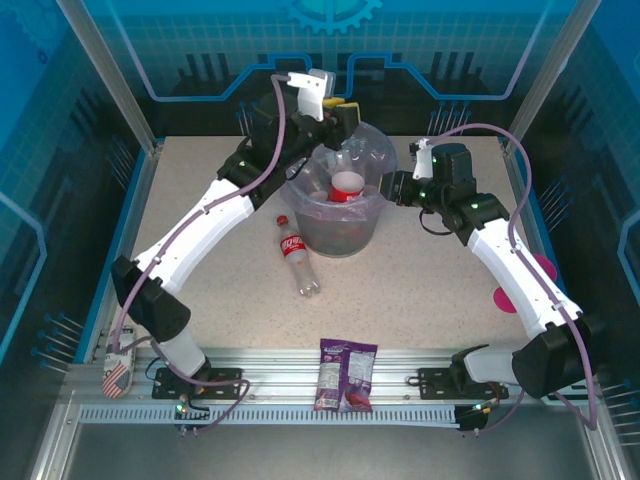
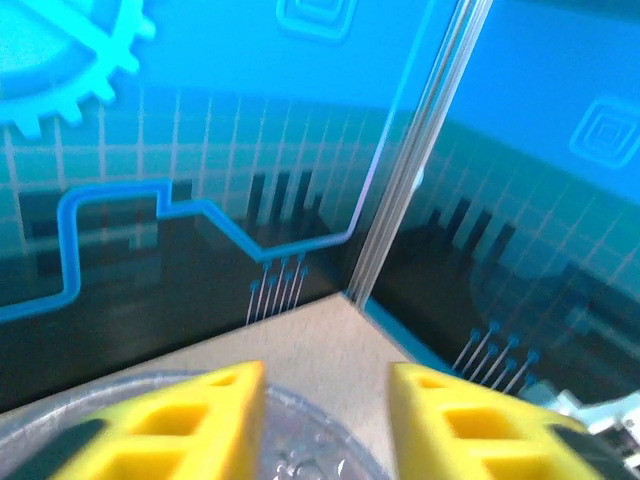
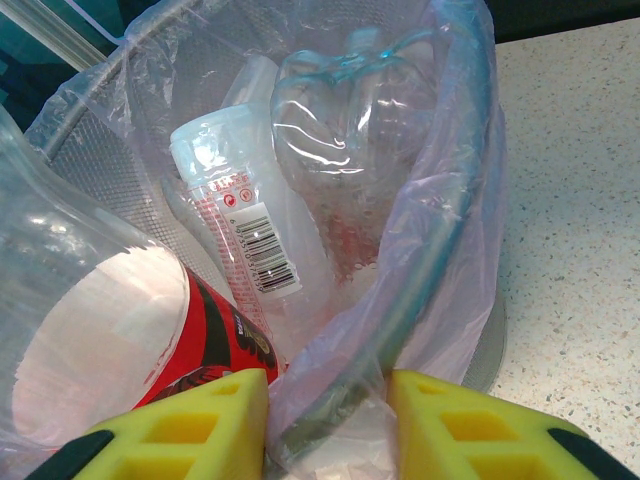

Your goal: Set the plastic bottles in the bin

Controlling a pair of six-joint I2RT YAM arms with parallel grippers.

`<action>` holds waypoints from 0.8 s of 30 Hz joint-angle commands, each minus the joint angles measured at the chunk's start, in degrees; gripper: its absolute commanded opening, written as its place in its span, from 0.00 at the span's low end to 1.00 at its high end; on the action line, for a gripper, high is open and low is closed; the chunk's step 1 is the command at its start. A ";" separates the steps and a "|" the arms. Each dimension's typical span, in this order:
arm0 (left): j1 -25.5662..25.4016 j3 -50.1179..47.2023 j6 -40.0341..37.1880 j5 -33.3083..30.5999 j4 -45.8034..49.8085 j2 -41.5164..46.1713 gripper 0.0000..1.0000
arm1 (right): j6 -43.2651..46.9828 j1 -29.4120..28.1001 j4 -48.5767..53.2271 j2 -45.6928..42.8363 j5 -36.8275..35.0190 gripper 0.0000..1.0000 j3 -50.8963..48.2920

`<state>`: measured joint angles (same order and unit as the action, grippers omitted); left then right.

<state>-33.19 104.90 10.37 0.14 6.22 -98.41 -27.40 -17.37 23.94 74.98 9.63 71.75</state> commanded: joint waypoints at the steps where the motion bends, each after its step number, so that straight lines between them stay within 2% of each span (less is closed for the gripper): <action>1: -0.43 1.87 -1.06 3.28 11.02 -2.69 0.26 | 1.08 -1.18 0.75 1.13 0.44 0.37 1.03; 4: -0.45 -0.46 -2.30 2.21 15.65 -2.85 0.22 | 1.21 -1.22 0.77 1.15 0.40 0.37 1.12; 9: 0.52 -8.70 -1.70 -0.27 13.82 0.27 0.22 | 1.20 -1.25 0.67 1.55 0.65 0.37 1.40; 24: 1.29 -17.91 0.35 0.14 13.19 -0.29 0.20 | 1.20 -1.23 0.49 1.66 0.74 0.37 1.29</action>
<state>-31.66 92.29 10.96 0.71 8.82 -96.47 -27.40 -17.37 23.73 75.77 9.54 72.27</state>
